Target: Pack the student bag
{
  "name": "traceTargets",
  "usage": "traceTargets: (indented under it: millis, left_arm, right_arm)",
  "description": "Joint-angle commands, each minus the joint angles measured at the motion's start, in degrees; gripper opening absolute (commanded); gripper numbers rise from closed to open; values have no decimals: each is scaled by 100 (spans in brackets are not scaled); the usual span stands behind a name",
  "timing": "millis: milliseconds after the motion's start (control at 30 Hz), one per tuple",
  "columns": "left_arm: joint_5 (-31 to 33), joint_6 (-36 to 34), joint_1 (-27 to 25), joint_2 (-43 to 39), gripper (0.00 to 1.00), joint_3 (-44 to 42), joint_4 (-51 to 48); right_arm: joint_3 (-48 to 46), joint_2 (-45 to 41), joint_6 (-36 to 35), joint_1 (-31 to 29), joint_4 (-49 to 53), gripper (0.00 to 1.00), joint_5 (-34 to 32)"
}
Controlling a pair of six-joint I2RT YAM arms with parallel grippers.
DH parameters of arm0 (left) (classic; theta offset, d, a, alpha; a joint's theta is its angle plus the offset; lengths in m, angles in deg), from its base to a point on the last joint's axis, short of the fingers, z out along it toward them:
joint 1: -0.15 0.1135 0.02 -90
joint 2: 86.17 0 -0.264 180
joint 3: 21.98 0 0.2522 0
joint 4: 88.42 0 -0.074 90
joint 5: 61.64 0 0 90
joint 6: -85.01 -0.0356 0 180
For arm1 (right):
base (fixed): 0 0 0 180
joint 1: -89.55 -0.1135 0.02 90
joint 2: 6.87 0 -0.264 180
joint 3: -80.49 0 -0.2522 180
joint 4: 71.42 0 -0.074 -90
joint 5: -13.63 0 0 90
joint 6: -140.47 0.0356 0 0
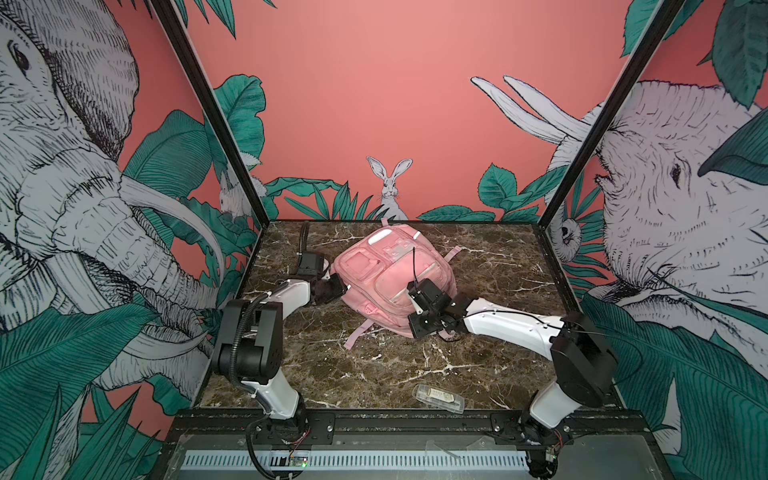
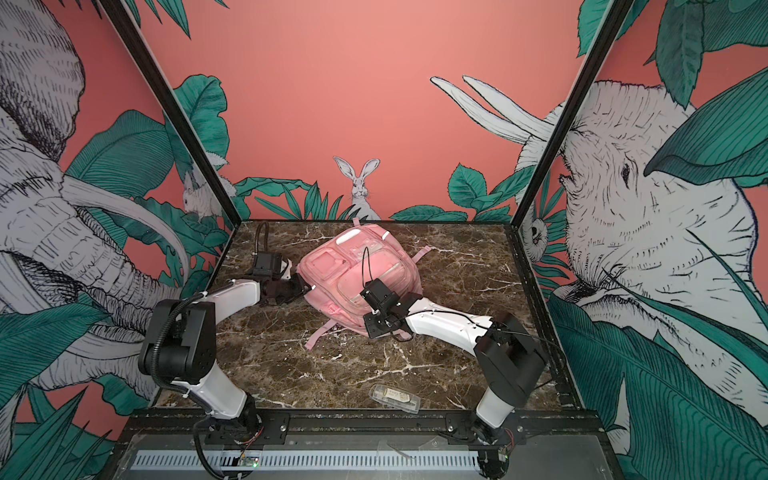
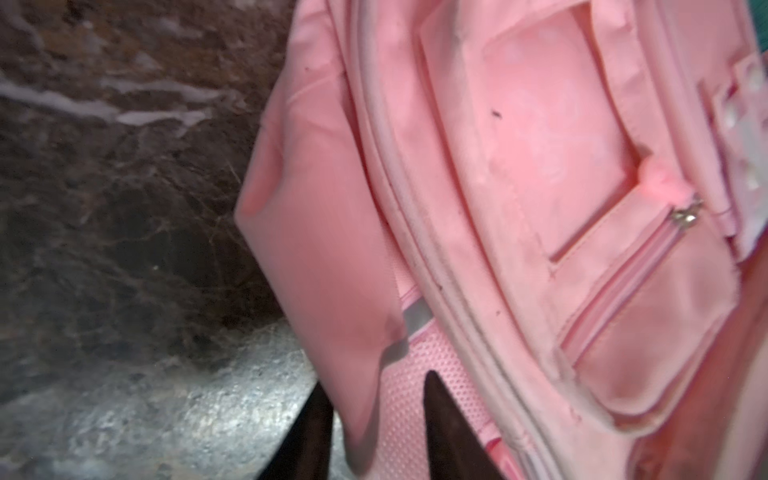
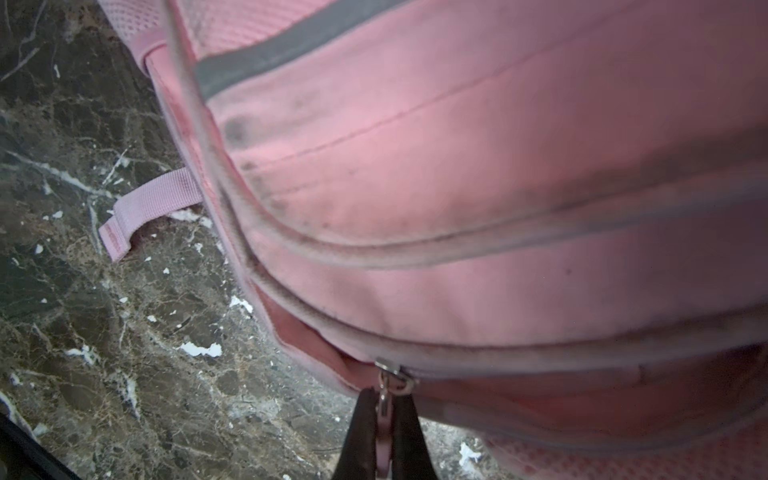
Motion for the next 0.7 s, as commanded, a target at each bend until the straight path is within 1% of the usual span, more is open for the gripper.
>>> traceTargets:
  millis: [0, 67, 167, 300, 433, 567, 667]
  left_arm:
    - [-155, -121, 22, -549, 51, -211, -27]
    - [-204, -131, -2, -784, 53, -417, -71]
    - [-120, -131, -172, -1200, 53, -684, -180]
    - [-131, -7, -614, -1578, 53, -956, -195]
    - [-256, 227, -1022, -1726, 52, -1137, 33]
    - [-334, 434, -1132, -1833, 49, -1355, 231]
    - [-364, 521, -1156, -1933, 48, -1486, 345]
  right_arm:
    - [310, 137, -6, -226, 58, 3, 74]
    - [438, 210, -6, -294, 73, 3, 91]
    - [559, 288, -7, -365, 94, 3, 101]
    - [723, 372, 17, -419, 75, 3, 205]
    - [962, 528, 50, -536, 51, 2, 287]
    - [1118, 684, 88, -662, -3, 2, 346]
    - [1451, 814, 80, -737, 15, 2, 354]
